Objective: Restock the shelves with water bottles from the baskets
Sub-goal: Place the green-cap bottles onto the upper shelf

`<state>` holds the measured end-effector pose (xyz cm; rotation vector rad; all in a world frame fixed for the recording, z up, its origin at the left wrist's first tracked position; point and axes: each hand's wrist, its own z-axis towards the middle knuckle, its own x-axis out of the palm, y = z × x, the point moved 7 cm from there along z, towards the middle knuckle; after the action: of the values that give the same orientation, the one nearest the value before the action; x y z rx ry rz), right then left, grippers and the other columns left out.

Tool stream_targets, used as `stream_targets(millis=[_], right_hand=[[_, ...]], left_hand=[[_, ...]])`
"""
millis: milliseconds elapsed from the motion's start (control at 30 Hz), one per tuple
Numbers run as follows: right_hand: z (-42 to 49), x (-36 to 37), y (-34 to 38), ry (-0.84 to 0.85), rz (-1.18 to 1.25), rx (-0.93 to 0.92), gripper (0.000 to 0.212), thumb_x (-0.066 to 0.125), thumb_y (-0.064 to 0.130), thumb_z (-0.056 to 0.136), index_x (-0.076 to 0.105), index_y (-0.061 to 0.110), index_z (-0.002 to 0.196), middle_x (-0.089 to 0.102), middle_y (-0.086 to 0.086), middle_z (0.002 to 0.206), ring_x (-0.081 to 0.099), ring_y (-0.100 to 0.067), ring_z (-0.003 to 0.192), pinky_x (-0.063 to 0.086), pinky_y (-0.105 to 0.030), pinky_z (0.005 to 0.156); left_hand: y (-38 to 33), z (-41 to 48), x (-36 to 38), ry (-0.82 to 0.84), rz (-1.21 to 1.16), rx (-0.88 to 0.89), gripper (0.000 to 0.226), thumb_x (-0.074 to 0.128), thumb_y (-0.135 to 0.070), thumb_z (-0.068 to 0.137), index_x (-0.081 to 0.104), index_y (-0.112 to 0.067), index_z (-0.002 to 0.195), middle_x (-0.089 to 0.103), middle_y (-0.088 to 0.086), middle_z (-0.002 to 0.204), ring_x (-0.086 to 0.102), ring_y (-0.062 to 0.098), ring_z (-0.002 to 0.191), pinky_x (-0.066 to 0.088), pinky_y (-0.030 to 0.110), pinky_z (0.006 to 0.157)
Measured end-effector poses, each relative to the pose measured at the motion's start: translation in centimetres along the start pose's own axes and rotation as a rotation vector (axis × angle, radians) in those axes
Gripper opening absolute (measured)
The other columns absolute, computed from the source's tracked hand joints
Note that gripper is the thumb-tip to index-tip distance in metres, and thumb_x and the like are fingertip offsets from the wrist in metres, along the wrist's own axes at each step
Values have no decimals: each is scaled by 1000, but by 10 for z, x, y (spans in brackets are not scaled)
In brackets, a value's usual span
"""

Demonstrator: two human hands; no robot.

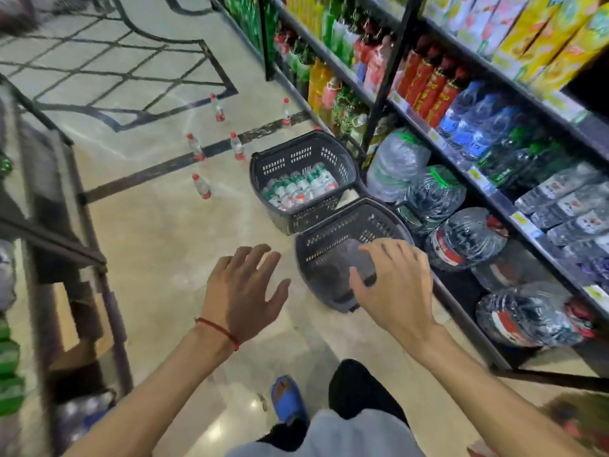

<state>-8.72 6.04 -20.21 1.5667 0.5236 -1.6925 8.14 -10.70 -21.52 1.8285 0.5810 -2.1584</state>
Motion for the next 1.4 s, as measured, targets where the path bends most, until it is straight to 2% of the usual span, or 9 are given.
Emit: stream_targets(millis=[100, 200, 467, 700, 867, 967, 1067, 1233, 1400], right_hand=[[24, 8, 17, 8, -17, 65, 38, 63, 46, 86, 71, 21, 114, 70, 2, 117, 62, -25, 113, 41, -41, 98], [49, 23, 43, 33, -48, 18, 46, 60, 47, 85, 69, 19, 120, 68, 2, 121, 61, -25, 115, 40, -41, 100], [151, 81, 70, 44, -32, 21, 44, 60, 46, 87, 70, 15, 116, 68, -2, 117, 61, -27, 111, 43, -43, 99], [261, 120, 89, 152, -110, 16, 47, 59, 49, 89, 69, 16, 121, 66, -3, 121, 59, -27, 115, 42, -44, 101], [319, 135, 96, 187, -146, 59, 45, 56, 50, 91, 69, 18, 120, 65, -2, 120, 56, -26, 117, 38, -45, 107], [352, 146, 100, 178, -156, 103, 42, 54, 48, 92, 69, 17, 117, 64, -4, 116, 56, -28, 115, 36, -46, 107], [381, 159, 103, 189, -157, 206, 42, 51, 49, 94, 68, 17, 117, 63, -3, 119, 55, -28, 116, 34, -45, 109], [419, 169, 110, 173, -150, 498, 45, 53, 49, 95, 66, 18, 125, 62, -3, 123, 54, -29, 120, 36, -48, 113], [439, 173, 130, 103, -144, 787, 45, 53, 47, 96, 67, 15, 125, 63, -4, 124, 56, -29, 118, 38, -48, 109]], left_hand=[[33, 15, 1, 34, 7, 10, 48, 54, -53, 93, 68, -16, 120, 66, 6, 126, 63, 32, 109, 52, 43, 79], [63, 39, 4, 40, 9, 39, 48, 53, -53, 91, 67, -16, 119, 65, 5, 127, 63, 33, 108, 52, 44, 78], [145, 146, 30, 90, 68, 110, 51, 48, -55, 93, 67, -16, 122, 64, 5, 128, 63, 32, 108, 53, 43, 77], [193, 259, 40, 125, 77, 267, 50, 58, -51, 92, 65, -14, 125, 63, 8, 130, 61, 33, 111, 52, 43, 79], [217, 334, 47, 169, 91, 324, 51, 54, -53, 91, 64, -17, 126, 63, 7, 131, 61, 32, 116, 49, 47, 91], [234, 385, 61, 222, 105, 392, 51, 55, -52, 89, 63, -20, 128, 62, 5, 132, 59, 29, 117, 47, 47, 92], [244, 439, 79, 259, 90, 516, 48, 56, -53, 89, 64, -21, 124, 62, 4, 128, 58, 29, 115, 46, 46, 91], [248, 527, 95, 283, 22, 769, 50, 52, -52, 92, 66, -18, 125, 64, 2, 127, 61, 28, 109, 48, 44, 86], [244, 578, 102, 328, -23, 1054, 51, 49, -50, 91, 66, -16, 125, 64, 5, 127, 61, 30, 112, 51, 46, 88]])
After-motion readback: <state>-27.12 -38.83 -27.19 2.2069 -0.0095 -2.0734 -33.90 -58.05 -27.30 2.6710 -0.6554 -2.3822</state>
